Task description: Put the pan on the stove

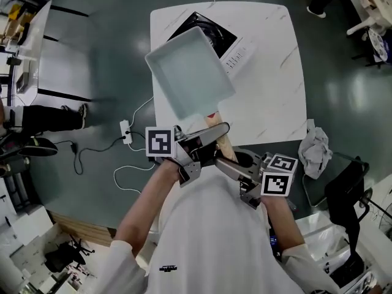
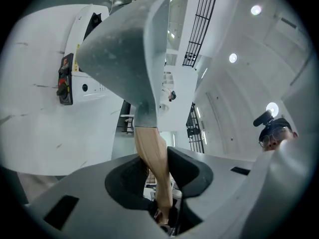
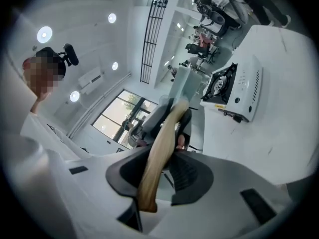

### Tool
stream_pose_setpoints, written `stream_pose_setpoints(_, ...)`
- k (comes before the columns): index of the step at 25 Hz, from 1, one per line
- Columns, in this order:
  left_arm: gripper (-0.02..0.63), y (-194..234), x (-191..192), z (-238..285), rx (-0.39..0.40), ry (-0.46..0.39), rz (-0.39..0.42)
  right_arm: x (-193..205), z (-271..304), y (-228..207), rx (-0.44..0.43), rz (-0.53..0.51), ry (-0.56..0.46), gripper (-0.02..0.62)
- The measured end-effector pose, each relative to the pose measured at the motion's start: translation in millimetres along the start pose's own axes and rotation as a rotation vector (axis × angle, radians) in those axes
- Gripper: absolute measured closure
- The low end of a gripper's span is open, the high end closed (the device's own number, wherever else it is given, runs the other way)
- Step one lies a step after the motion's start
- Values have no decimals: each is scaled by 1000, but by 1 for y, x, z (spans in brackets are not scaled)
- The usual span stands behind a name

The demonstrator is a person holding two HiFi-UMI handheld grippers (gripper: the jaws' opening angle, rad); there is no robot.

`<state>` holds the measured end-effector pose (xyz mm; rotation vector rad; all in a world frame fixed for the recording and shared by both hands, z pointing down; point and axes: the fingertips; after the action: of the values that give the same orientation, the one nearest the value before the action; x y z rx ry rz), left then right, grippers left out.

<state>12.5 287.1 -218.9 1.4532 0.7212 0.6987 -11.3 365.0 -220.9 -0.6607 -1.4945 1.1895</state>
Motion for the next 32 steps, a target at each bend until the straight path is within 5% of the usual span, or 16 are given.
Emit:
stream_pose_setpoints(22,492,9,-77,66,-10,-104,-35,-88,22,-42,-21,63,40,474)
stream_pose_setpoints(32,492,55,-137,95,-48,-236,-90,-129,48,-99,-35,81,179,468)
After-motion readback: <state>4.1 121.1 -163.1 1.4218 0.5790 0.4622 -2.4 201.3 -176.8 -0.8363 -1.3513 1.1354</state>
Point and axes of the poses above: the fingertips, and each gripper's own axes: z forward along the fingers, y to its left, x out of its underside, and after that the axes turned 12 degrees about -y, right-handed
